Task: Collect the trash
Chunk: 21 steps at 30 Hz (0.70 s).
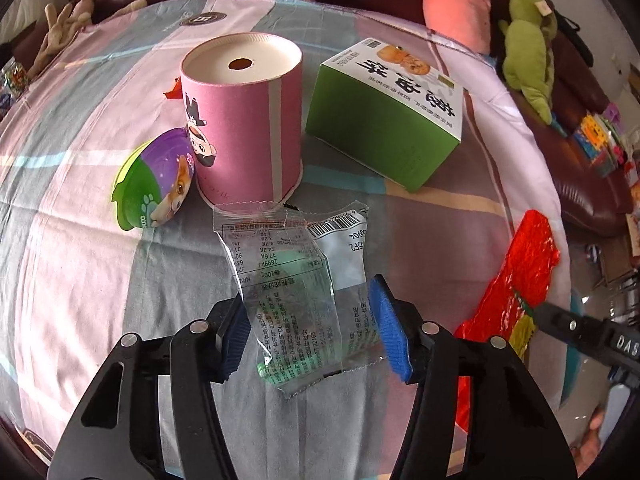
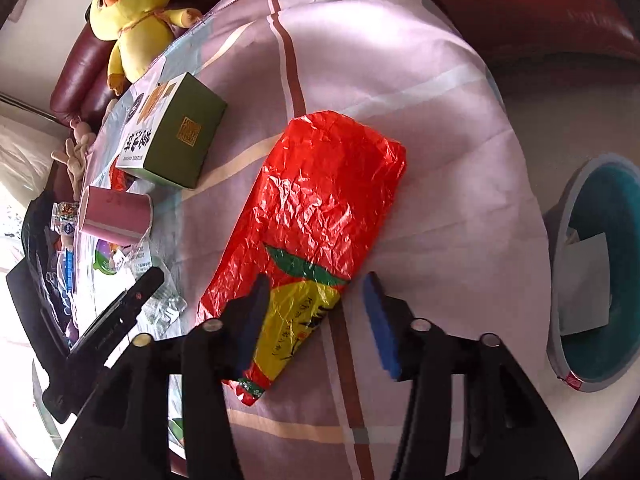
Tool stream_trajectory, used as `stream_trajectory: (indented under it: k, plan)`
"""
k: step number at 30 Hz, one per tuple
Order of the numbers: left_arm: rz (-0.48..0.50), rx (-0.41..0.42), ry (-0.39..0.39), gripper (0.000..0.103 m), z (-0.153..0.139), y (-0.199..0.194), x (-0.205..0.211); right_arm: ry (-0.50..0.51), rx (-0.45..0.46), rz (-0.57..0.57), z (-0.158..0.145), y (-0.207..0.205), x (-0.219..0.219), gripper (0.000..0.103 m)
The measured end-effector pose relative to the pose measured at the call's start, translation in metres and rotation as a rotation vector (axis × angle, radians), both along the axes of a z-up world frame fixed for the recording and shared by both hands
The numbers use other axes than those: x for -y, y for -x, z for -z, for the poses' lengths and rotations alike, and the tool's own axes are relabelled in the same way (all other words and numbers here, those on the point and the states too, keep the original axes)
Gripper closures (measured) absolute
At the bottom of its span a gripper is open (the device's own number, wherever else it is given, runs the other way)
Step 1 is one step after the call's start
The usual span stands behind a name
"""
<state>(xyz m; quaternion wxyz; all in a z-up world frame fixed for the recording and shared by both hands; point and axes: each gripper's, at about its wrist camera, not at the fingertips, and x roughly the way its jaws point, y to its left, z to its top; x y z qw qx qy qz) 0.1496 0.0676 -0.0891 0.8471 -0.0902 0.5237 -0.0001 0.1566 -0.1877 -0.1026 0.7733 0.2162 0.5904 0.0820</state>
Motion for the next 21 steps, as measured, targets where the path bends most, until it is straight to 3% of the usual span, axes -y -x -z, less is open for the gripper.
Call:
stream_trajectory:
  k: [3, 4, 7, 13, 15, 18, 19, 21]
  plan:
    - [0.028, -0.001, 0.011, 0.045, 0.001, 0.007, -0.005, 0.018, 0.021, -0.011, -0.001, -0.008, -0.011, 0.043]
    - [0.033, -0.001, 0.014, 0.045, 0.001, 0.008, -0.007, 0.025, 0.02, -0.01, -0.001, -0.012, -0.015, 0.034]
    - [0.042, -0.005, 0.031, 0.045, 0.001, 0.013, -0.015, 0.098, 0.037, -0.026, 0.001, -0.015, -0.036, 0.024]
    - [0.044, -0.006, 0.057, 0.045, 0.001, 0.019, -0.033, 0.287, 0.095, -0.108, 0.004, -0.013, -0.075, 0.023]
    - [0.047, -0.004, 0.068, 0.045, 0.002, 0.021, -0.035, 0.354, 0.118, -0.152, 0.006, -0.01, -0.087, 0.029]
    - [0.05, 0.002, 0.071, 0.045, 0.001, 0.024, -0.036, 0.366, 0.148, -0.199, 0.002, -0.004, -0.097, 0.064]
    - [0.05, 0.001, 0.071, 0.045, 0.001, 0.025, -0.036, 0.345, 0.144, -0.214, 0.0, -0.003, -0.099, 0.086]
    - [0.055, 0.002, 0.065, 0.046, -0.001, 0.027, -0.036, 0.282, 0.124, -0.226, -0.001, -0.002, -0.097, 0.092]
